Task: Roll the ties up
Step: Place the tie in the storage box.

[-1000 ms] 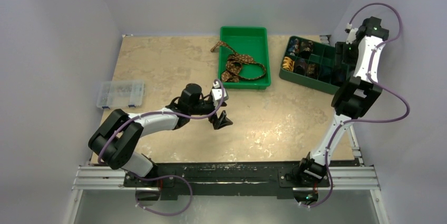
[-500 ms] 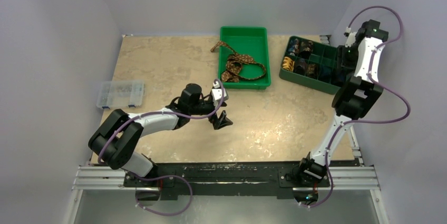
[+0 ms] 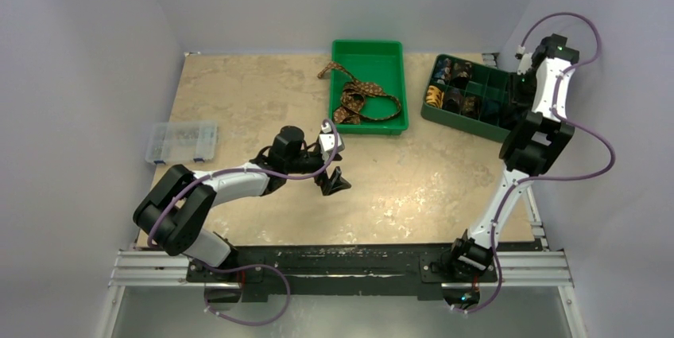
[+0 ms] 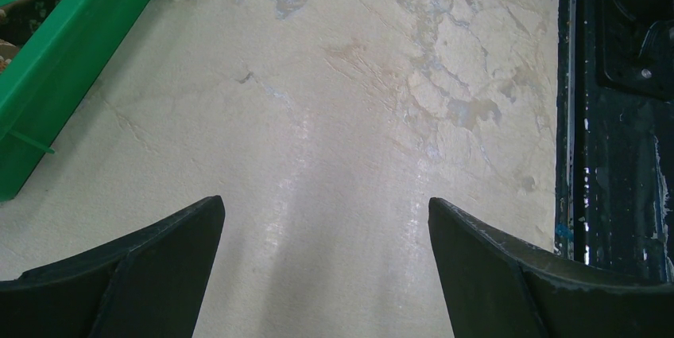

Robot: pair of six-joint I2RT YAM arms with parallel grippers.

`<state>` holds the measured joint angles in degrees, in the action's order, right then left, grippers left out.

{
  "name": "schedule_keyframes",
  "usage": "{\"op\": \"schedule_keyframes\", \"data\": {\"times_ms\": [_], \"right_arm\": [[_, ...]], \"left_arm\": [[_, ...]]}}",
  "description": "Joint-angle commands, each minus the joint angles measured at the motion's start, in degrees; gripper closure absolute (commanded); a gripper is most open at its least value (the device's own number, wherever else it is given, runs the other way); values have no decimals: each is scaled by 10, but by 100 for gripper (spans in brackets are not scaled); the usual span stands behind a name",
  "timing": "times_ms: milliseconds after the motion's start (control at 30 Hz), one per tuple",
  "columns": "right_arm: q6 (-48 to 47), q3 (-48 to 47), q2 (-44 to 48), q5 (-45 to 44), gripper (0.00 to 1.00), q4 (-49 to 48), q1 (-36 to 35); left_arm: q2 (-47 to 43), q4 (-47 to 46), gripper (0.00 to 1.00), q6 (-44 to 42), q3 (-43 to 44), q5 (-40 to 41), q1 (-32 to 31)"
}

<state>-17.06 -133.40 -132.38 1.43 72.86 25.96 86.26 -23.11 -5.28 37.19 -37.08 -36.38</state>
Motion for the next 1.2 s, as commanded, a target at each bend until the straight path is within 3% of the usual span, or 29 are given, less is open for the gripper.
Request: {"op": "schedule_keyframes", "data": {"times_ms": [0,400,1167], "right_arm": [[-13,-13,-9,-14,68,-30,6],[-24,4,-31,-32,68,-59,9],[0,54,-55,16,68,-80,16]], "left_arm": [[-2,-20,0,-1,11,-6,5],[4,-12,0,-1,16,-3,6],[18,-6,0,0,30,1,5]]}}
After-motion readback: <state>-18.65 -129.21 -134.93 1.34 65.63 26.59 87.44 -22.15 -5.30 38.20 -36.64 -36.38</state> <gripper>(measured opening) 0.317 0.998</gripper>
